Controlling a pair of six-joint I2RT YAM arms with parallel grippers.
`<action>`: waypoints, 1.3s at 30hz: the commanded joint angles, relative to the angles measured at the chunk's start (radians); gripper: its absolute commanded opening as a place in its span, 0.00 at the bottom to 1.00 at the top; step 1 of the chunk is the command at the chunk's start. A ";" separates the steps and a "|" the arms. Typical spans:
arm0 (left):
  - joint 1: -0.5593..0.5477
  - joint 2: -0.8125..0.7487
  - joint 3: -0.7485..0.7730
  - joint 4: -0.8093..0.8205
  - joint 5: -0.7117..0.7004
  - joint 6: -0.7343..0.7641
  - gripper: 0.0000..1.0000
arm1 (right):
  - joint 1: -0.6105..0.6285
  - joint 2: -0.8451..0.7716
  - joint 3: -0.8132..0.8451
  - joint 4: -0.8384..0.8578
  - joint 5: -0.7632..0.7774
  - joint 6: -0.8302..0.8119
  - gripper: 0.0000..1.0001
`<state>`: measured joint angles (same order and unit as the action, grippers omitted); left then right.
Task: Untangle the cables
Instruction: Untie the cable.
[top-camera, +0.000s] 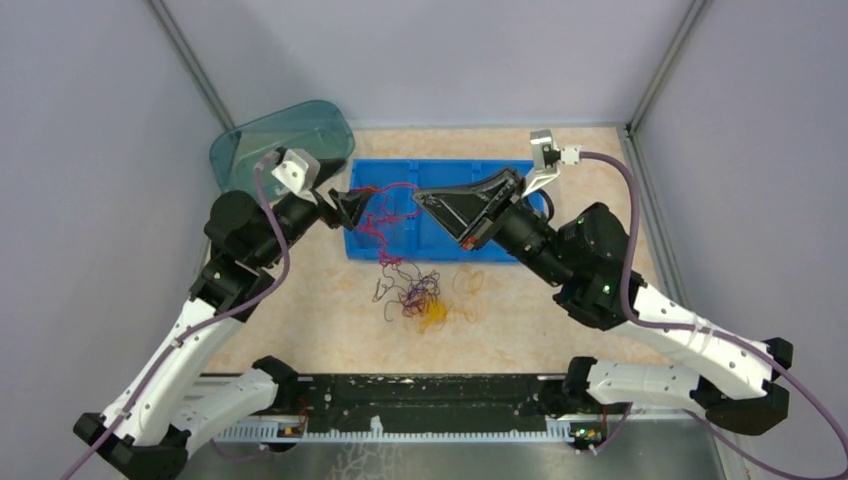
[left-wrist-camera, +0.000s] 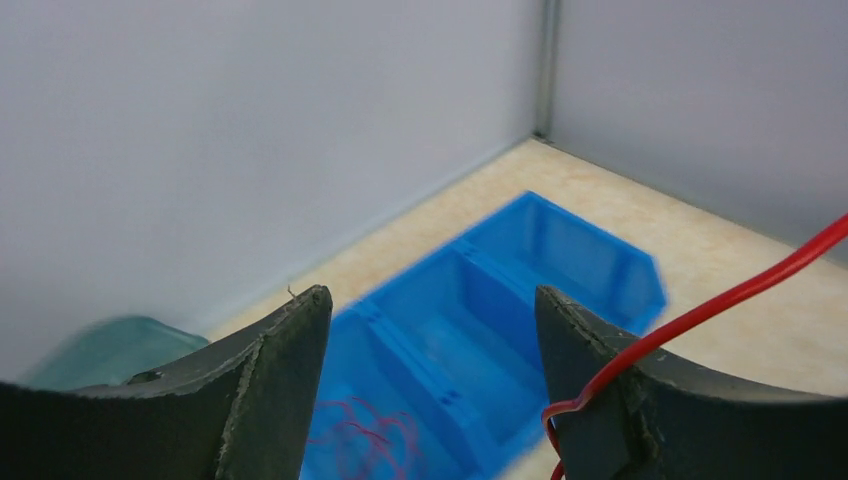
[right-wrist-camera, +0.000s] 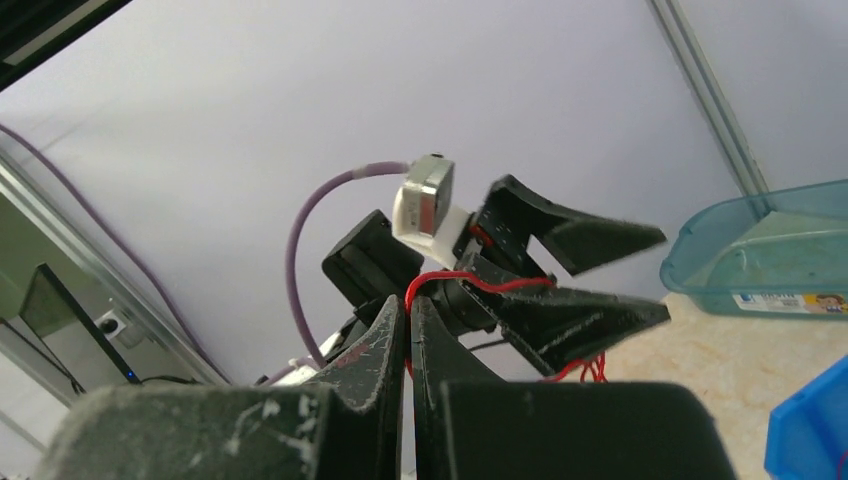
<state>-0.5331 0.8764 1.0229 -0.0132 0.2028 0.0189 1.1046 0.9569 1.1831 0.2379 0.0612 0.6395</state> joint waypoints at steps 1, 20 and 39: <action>0.002 -0.006 -0.012 0.162 -0.146 0.438 0.80 | -0.005 -0.081 0.043 0.029 0.022 -0.002 0.00; -0.016 -0.164 -0.227 0.470 0.228 1.436 0.85 | -0.005 -0.157 0.212 -0.418 0.220 -0.241 0.00; -0.036 -0.013 -0.007 0.031 0.669 -0.079 0.99 | -0.004 -0.028 0.281 -0.444 0.179 -0.276 0.00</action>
<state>-0.5503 0.7998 1.0550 0.0422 0.6567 0.3912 1.1030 0.8703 1.4090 -0.2657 0.3317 0.3183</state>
